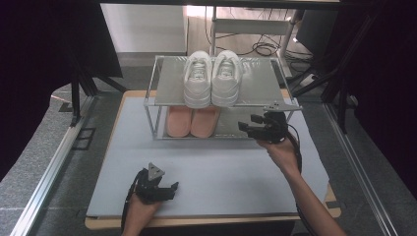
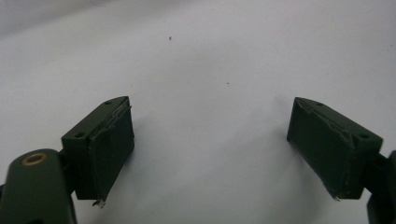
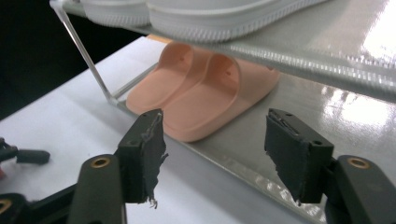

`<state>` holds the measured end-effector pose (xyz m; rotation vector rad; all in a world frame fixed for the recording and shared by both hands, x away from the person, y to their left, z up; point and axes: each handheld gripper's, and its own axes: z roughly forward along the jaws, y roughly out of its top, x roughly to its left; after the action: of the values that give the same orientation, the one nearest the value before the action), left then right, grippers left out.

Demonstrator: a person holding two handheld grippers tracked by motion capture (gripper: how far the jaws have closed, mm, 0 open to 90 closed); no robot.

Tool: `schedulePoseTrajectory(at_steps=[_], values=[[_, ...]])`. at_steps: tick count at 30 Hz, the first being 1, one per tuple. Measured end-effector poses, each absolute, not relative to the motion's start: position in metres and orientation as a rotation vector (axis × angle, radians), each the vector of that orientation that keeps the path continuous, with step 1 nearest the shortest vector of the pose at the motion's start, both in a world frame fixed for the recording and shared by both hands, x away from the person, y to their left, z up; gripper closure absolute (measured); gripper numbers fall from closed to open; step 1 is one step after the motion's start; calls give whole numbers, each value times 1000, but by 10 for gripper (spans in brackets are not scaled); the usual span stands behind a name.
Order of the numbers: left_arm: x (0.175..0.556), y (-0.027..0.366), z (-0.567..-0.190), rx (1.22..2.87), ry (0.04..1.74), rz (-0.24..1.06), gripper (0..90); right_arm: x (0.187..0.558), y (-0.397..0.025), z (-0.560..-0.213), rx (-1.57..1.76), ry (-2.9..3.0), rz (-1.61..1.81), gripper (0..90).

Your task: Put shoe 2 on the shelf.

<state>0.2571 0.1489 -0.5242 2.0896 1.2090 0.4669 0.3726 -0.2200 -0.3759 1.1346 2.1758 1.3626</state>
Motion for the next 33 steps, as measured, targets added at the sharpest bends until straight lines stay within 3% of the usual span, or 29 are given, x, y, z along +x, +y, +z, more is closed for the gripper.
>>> schedulePoseTrajectory(at_steps=[33], values=[[257,149,-524,2088,1214,465,149,327,-257,-452,1058,2324,1176,150]])
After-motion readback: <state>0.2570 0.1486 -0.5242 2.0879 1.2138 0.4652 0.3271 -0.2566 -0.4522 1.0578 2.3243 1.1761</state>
